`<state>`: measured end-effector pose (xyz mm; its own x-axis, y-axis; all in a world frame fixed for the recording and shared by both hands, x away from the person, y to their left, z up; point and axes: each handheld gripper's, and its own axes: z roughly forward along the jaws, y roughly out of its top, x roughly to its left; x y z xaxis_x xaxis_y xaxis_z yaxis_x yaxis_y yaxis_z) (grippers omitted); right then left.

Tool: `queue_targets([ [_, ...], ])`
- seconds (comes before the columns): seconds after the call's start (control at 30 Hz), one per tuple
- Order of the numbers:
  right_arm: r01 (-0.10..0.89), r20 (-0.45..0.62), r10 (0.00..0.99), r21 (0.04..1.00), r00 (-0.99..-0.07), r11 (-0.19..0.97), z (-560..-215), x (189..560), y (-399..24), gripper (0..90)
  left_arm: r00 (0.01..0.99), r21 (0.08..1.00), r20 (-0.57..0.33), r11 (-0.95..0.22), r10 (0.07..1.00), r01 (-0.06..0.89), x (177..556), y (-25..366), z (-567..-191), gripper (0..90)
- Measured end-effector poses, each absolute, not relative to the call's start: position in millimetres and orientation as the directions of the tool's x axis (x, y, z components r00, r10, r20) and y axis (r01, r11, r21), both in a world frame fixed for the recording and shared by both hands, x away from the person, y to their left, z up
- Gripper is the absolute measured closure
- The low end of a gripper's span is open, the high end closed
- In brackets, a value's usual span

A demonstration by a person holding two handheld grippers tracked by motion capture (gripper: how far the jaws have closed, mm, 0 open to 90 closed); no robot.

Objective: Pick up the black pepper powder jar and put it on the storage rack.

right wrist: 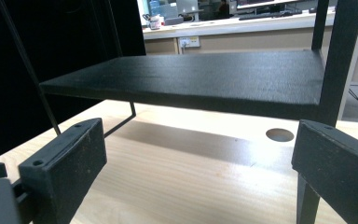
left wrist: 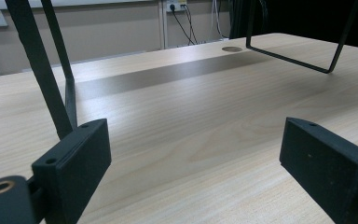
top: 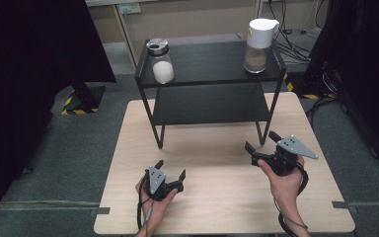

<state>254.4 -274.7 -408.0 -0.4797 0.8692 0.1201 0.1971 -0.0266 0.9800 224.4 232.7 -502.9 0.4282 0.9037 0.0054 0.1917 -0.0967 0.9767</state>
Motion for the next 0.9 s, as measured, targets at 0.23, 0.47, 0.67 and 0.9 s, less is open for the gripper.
queue_targets([
  [0.23,0.220,0.144,0.866,0.975,-0.478,-0.040,-418.8,251.8,-277.7,3.3,0.428,0.977,0.005,-0.096,0.904,0.192,224.3,232.6,-502.9,8.4],
  [0.47,0.235,0.151,0.866,0.971,-0.476,-0.040,-427.8,249.2,-281.3,3.4,0.428,0.977,0.005,-0.096,0.904,0.192,224.3,232.7,-502.8,8.4],
  [0.67,0.261,0.164,0.869,0.965,-0.467,-0.041,-437.4,247.3,-285.3,3.4,0.428,0.977,0.008,-0.099,0.904,0.191,224.2,232.4,-502.8,8.4],
  [0.9,0.279,0.172,0.870,0.959,-0.462,-0.041,-446.9,245.2,-287.9,3.6,0.427,0.977,0.007,-0.098,0.904,0.191,224.2,232.4,-502.8,8.4],
])
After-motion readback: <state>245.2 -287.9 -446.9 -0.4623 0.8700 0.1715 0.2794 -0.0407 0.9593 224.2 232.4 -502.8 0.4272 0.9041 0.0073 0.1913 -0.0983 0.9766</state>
